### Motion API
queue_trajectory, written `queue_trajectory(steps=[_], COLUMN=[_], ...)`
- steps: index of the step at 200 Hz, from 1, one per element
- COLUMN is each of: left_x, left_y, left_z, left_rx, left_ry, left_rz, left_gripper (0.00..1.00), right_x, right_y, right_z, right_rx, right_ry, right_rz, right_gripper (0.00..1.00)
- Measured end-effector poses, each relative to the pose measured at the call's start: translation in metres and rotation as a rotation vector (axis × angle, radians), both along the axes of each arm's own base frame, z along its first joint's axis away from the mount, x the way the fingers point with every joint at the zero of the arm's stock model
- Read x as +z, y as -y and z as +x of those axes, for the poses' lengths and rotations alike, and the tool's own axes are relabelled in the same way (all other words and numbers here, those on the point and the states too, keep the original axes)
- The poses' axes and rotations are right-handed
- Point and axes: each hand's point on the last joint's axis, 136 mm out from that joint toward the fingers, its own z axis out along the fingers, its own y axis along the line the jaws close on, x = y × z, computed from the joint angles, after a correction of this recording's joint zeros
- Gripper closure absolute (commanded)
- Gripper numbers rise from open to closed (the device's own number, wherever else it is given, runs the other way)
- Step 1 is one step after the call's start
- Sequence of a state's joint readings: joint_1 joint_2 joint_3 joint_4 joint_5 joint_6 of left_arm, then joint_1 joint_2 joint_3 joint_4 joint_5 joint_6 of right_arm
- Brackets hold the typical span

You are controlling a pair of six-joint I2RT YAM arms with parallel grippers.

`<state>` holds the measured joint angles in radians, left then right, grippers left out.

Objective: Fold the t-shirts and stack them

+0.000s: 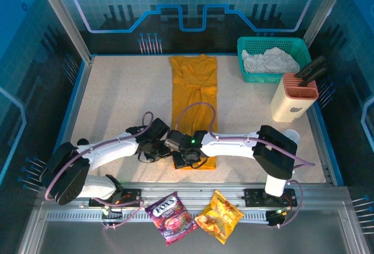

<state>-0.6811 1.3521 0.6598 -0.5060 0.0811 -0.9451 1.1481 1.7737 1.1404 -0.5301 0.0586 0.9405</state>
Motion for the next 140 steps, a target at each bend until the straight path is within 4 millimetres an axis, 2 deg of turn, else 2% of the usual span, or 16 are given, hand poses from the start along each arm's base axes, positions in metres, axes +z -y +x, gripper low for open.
queue_trajectory(steps=[41, 102, 120, 140], left_x=[-0.012, -0.014, -0.012, -0.009], left_y=[0.021, 0.021, 0.020, 0.014], left_z=[-0.005, -0.006, -0.007, -0.013], left_rx=[-0.038, 0.007, 0.022, 0.044], left_ry=[-0.038, -0.042, -0.019, -0.007], left_rz=[-0.010, -0.007, -0.024, -0.039], left_gripper=[0.70, 0.71, 0.64, 0.55], right_x=[0.004, 0.007, 0.007, 0.008], right_y=[0.006, 0.007, 0.006, 0.005], right_z=[-0.002, -0.001, -0.002, -0.003], right_rx=[-0.007, -0.014, -0.011, -0.009], right_ry=[-0.001, 0.002, -0.003, -0.006], right_rz=[0.003, 0.012, 0.017, 0.024], right_gripper=[1.00, 1.00, 1.00, 0.94])
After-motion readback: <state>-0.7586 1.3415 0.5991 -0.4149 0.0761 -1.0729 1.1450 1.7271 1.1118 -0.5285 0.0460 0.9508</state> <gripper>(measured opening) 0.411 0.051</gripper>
